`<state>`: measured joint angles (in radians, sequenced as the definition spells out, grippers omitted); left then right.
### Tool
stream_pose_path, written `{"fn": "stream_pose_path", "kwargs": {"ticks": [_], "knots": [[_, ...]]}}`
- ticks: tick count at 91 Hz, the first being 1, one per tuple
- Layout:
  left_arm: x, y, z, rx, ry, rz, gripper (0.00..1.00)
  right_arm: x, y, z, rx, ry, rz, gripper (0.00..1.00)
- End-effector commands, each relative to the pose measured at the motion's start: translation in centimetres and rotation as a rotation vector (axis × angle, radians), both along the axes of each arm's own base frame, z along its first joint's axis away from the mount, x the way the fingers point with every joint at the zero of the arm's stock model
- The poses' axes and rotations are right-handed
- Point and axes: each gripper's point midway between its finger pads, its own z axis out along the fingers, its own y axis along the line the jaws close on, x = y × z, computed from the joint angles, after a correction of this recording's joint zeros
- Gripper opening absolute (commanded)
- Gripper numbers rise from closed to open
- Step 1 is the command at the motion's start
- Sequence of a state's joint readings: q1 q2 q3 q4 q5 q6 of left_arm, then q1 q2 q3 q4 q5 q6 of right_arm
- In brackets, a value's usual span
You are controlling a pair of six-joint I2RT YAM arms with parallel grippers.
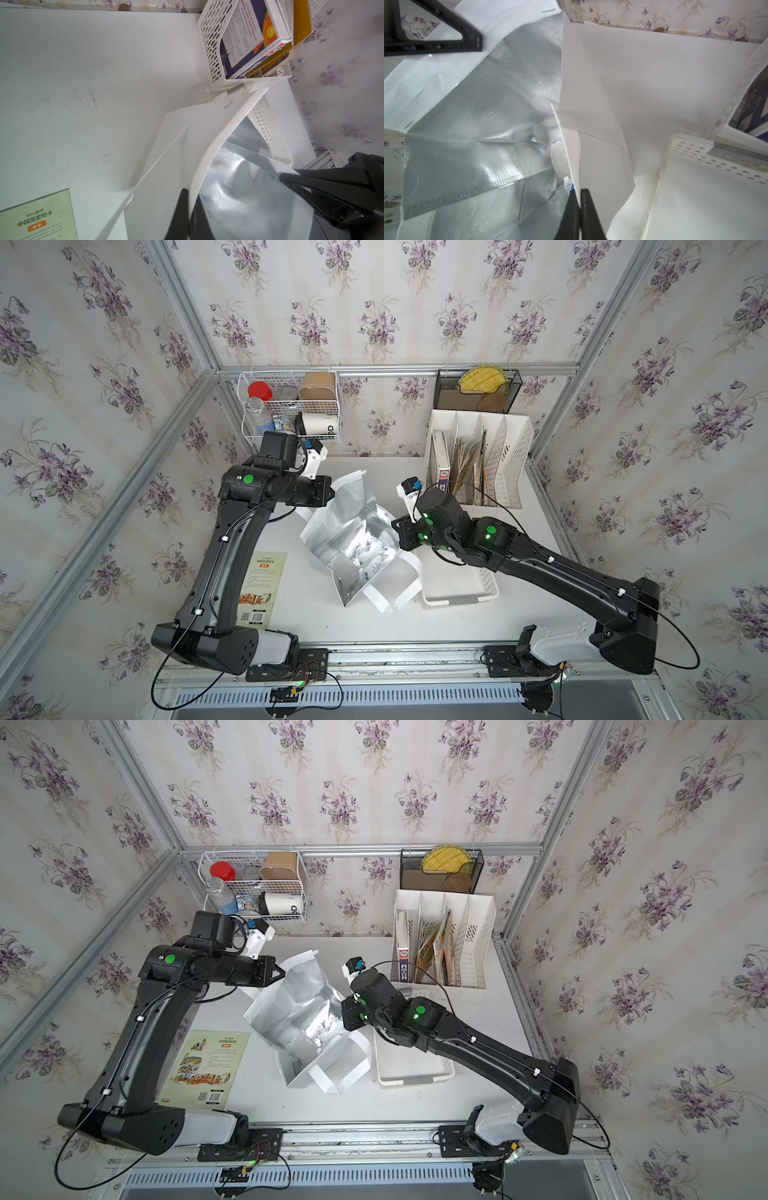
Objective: Place the ice pack in the delivery bag
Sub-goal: Adjust the delivery bag at the center of the board.
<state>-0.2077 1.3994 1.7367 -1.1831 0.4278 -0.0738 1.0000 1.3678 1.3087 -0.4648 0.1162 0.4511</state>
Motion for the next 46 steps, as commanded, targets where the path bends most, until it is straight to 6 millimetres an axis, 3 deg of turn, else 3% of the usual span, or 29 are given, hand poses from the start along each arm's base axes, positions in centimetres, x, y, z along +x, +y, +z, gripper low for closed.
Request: {"fn": "stream_pose_path", "kwargs": {"ticks": [1, 10, 20, 26, 36, 46], "knots": [[-0.3, -1.5, 0.0, -0.061, 0.008, -0.073, 0.00, 0.9, 0.4, 1.0, 0.078, -0.019, -0.055, 0.01], [0.2, -2.0, -1.3, -0.059, 0.051, -0.082, 0.00, 1.2, 0.8, 0.0, 0.053, -0.008, -0.052, 0.06], [0.5, -2.2, -1.3, -0.060, 0.053, -0.079, 0.03, 1.9, 0.9, -0.4, 0.014, -0.022, -0.065, 0.19], [0.6, -2.2, -0.8, -0.063, 0.042, -0.072, 0.14, 2.4, 0.9, -0.5, -0.009, -0.038, -0.069, 0.27], [0.4, -2.3, 1.2, -0.083, 0.001, -0.058, 0.50, 3.4, 0.9, -0.2, -0.040, -0.067, -0.067, 0.43], [-0.2, -2.4, 4.1, -0.127, -0.065, -0.048, 0.64, 4.1, 0.7, 0.4, -0.073, -0.096, -0.068, 0.58]]}}
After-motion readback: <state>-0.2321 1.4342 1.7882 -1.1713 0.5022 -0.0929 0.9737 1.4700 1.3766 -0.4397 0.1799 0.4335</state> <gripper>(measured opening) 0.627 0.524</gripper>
